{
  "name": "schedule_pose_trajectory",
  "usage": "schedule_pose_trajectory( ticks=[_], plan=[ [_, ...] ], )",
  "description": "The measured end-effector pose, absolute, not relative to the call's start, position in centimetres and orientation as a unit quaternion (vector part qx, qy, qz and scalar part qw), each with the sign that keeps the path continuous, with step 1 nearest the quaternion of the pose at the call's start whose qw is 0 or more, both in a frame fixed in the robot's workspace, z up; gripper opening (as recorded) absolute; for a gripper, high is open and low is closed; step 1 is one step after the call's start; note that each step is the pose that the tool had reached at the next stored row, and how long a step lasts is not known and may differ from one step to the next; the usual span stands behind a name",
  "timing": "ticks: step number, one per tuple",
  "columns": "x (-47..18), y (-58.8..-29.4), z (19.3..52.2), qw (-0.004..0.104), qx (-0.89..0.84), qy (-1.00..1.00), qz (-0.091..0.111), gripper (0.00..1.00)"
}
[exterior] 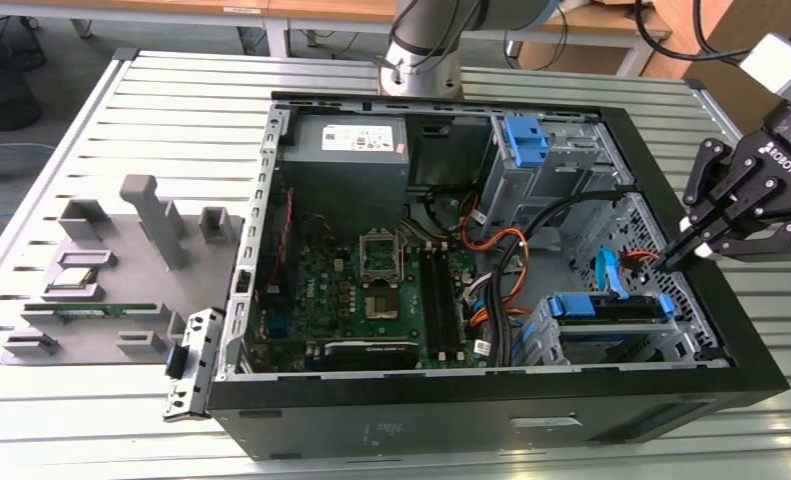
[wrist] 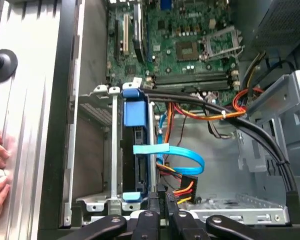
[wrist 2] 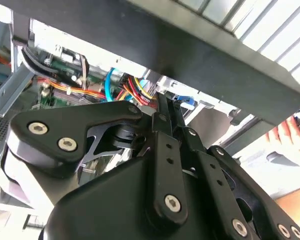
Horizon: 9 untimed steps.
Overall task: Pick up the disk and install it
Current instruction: 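Insert the second disk wire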
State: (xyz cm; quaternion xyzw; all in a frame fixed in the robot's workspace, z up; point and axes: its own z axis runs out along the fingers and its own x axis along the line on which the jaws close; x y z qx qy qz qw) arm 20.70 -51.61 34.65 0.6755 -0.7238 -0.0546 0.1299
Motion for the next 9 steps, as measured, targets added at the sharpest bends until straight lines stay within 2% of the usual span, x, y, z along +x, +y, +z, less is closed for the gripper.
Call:
schedule_pose_trajectory(
  ticks=[9],
  plan=[
    [18.3,-51.8,34.6,0.111,0.677,-0.727,-0.037,0.16]
  ],
)
